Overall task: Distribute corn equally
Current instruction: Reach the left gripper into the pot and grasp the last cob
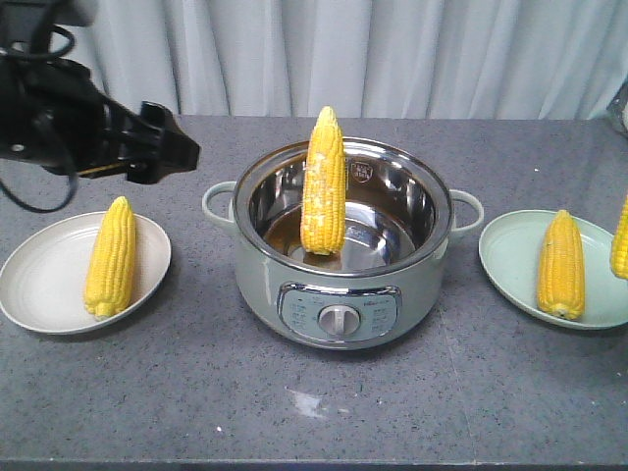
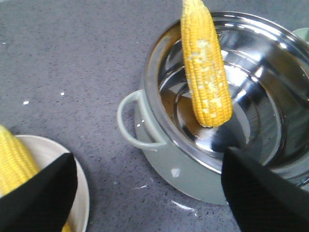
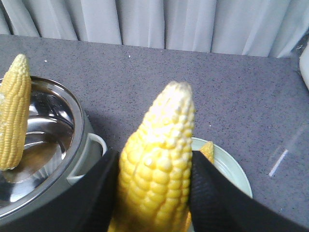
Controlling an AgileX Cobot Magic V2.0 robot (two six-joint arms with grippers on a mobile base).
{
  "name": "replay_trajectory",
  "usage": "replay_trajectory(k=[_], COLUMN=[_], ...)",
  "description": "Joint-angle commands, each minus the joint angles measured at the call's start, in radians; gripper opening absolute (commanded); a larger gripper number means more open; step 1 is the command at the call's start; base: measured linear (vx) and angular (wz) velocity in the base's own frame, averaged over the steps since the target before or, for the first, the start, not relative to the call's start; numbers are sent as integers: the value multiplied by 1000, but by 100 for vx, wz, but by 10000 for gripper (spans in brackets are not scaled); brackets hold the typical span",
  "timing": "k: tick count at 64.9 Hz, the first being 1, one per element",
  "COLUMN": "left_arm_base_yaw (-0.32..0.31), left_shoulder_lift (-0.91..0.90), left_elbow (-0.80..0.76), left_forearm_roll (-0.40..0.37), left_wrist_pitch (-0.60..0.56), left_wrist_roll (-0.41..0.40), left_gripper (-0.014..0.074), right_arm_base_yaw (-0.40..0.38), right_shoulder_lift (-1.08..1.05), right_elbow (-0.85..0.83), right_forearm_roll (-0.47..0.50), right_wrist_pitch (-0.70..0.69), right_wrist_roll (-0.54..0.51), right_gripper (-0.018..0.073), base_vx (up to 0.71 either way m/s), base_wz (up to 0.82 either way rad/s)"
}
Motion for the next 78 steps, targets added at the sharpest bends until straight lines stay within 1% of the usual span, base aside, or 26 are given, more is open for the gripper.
replay_trajectory(k=[1, 4, 11, 20, 33, 40, 50, 57, 67, 78], left_arm_base_yaw=[-44, -62, -98, -124, -152, -166, -171, -171, -171, -171], left_shoulder_lift=[23, 47, 106, 193, 341, 412, 493, 529, 550, 569], left_elbow=[-22, -26, -83, -207, -385, -467, -557, -581, -580, -580], left_forearm_roll=[-19, -19, -19, -17, -17, -16, 2, 42, 40, 40], left_wrist_pitch=[-120, -144, -140, -124, -27, 4, 47, 59, 60, 35], left_wrist_roll=[-3, -3, -7, -27, -27, -27, -78, -108, -108, -108], left_gripper=[575, 575, 575, 575, 575, 575, 575, 575, 575, 575], right_arm_base_yaw=[-7, -7, -7, -7, -7, -7, -7, -7, -7, -7], right_shoulder_lift=[-16, -16, -16, -16, -16, -16, -16, -16, -16, -16], right_elbow=[-25, -25, -25, -25, -25, -25, -25, -25, -25, -25], right_forearm_roll=[24, 24, 24, 24, 25, 26, 27, 27, 28, 30], right_wrist_pitch=[-71, -71, -71, -70, -70, -70, -70, -70, -70, -69], right_wrist_roll=[-4, -4, -4, -4, -4, -4, -4, -4, -4, -4], right_gripper=[193, 193, 193, 193, 193, 193, 193, 193, 193, 193], base_vx=[0, 0, 0, 0, 0, 0, 0, 0, 0, 0], base_wz=[0, 0, 0, 0, 0, 0, 0, 0, 0, 0])
